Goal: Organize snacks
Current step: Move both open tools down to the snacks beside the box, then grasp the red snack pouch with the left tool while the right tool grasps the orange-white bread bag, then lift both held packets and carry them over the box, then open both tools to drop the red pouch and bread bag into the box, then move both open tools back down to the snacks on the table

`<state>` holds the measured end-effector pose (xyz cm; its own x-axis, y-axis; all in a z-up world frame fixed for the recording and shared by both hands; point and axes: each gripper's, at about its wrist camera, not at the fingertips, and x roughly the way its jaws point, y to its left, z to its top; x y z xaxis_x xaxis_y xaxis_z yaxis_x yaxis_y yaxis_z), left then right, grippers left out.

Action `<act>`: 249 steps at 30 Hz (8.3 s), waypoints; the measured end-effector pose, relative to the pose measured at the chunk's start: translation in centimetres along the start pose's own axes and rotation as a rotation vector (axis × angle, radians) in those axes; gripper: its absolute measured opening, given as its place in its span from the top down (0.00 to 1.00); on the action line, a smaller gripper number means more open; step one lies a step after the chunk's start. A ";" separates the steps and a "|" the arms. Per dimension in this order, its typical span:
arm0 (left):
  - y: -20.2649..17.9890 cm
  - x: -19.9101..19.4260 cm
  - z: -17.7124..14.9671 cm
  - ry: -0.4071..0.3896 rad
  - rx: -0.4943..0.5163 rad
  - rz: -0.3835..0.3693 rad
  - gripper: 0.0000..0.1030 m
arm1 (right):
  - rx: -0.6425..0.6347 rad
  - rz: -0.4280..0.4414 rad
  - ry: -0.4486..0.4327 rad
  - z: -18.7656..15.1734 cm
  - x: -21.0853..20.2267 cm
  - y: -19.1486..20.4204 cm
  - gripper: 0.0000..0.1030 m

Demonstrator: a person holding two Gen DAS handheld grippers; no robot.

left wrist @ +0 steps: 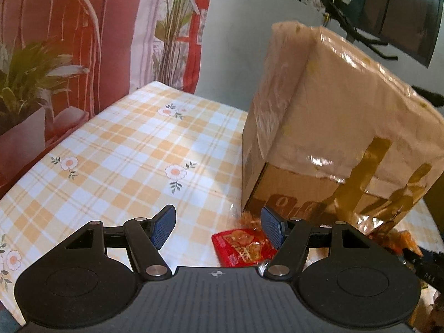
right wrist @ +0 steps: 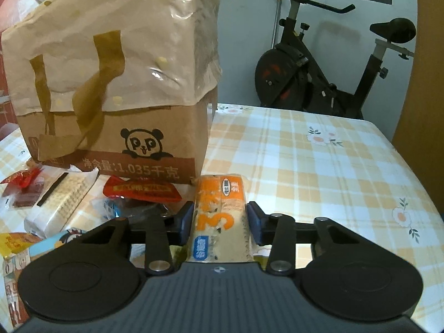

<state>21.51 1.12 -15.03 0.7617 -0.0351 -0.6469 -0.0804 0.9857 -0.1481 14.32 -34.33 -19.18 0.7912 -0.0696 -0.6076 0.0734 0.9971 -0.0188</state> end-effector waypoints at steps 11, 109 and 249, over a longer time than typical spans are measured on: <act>-0.7 2.1 -0.6 0.088 0.050 -0.031 0.38 | -0.006 0.026 -0.019 -0.3 -0.2 0.1 0.62; -5.9 4.5 -3.7 0.204 0.293 -0.185 0.52 | 0.023 0.049 -0.020 -0.3 0.0 -0.1 0.62; -3.4 -2.3 -1.4 0.110 0.079 -0.253 0.35 | -0.263 0.304 0.201 -0.1 -5.6 7.5 0.03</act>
<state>19.15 -2.34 -14.07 0.6765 -0.2953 -0.6746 0.1574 0.9529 -0.2592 10.37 -26.48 -15.98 0.6175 0.2094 -0.7582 -0.3219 0.9468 -0.0007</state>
